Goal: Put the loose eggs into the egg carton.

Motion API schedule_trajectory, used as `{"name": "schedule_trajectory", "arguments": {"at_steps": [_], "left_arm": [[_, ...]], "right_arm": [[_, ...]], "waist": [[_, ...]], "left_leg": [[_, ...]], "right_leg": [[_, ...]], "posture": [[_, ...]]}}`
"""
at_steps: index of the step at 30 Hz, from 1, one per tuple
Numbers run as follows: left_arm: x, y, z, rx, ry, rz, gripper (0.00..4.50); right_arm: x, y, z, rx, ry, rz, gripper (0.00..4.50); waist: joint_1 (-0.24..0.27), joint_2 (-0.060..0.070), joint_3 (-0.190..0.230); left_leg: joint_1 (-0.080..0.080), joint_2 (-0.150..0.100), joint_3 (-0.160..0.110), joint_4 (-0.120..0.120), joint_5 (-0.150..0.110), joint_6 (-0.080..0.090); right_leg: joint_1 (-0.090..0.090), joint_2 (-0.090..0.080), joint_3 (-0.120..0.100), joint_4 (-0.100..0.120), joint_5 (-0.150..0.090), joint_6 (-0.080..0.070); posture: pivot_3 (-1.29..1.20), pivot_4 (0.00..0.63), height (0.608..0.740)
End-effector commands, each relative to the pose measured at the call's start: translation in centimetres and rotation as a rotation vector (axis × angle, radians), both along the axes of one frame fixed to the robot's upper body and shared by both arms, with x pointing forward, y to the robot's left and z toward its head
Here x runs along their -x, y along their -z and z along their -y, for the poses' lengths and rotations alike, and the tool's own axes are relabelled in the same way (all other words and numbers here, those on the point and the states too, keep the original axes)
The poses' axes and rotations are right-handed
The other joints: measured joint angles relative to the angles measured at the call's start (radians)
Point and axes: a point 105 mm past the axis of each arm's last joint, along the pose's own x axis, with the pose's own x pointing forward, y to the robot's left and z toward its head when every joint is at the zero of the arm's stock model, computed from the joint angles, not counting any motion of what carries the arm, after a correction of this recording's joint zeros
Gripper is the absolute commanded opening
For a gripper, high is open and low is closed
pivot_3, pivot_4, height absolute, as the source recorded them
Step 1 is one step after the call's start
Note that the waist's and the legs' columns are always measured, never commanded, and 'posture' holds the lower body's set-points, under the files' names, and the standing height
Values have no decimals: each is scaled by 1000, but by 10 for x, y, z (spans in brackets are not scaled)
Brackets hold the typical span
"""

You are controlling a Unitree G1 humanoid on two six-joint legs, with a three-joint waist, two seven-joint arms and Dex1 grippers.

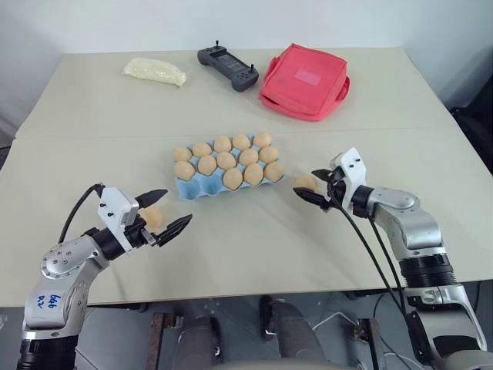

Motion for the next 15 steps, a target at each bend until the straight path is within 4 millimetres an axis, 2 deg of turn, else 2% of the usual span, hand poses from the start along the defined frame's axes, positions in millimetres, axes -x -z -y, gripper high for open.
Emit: {"name": "schedule_trajectory", "arguments": {"at_steps": [1, 3, 4, 10, 15], "left_arm": [[5, -12, -1, -3, -5, 49, 4500], [5, -12, -2, -2, -11, 50, 4500], [6, -12, -2, -2, -13, 51, 4500], [7, -11, -4, 0, -33, 53, 4500], [5, -13, -15, 6, -116, 76, 4500]], "right_arm": [[-1, -23, -5, -3, -28, 87, 2242], [2, -29, -9, -4, -46, 101, 1679], [3, -32, -11, -4, -57, 108, 1592], [9, -62, -39, -29, -139, 189, 1576], [16, -78, -91, -81, -265, 231, 1576]], "waist": [[-1, 0, 0], [-2, 0, 0], [-2, 0, 0], [-4, 0, 0], [-17, 0, 0]], "left_leg": [[0, 0, 0, 0, 0, 0], [0, 0, 0, 0, 0, 0], [0, 0, 0, 0, 0, 0], [0, 0, 0, 0, 0, 0], [0, 1, 0, 0, 0, 0]], "right_leg": [[0, 0, 0, 0, 0, 0], [0, 0, 0, 0, 0, 0], [0, 0, 0, 0, 0, 0], [0, -1, 0, 1, 0, 0], [0, -2, 0, 2, 0, -1]], "posture": [[0, 150, 740], [0, 150, 740], [0, 150, 740], [0, 150, 740], [0, 150, 740]]}}
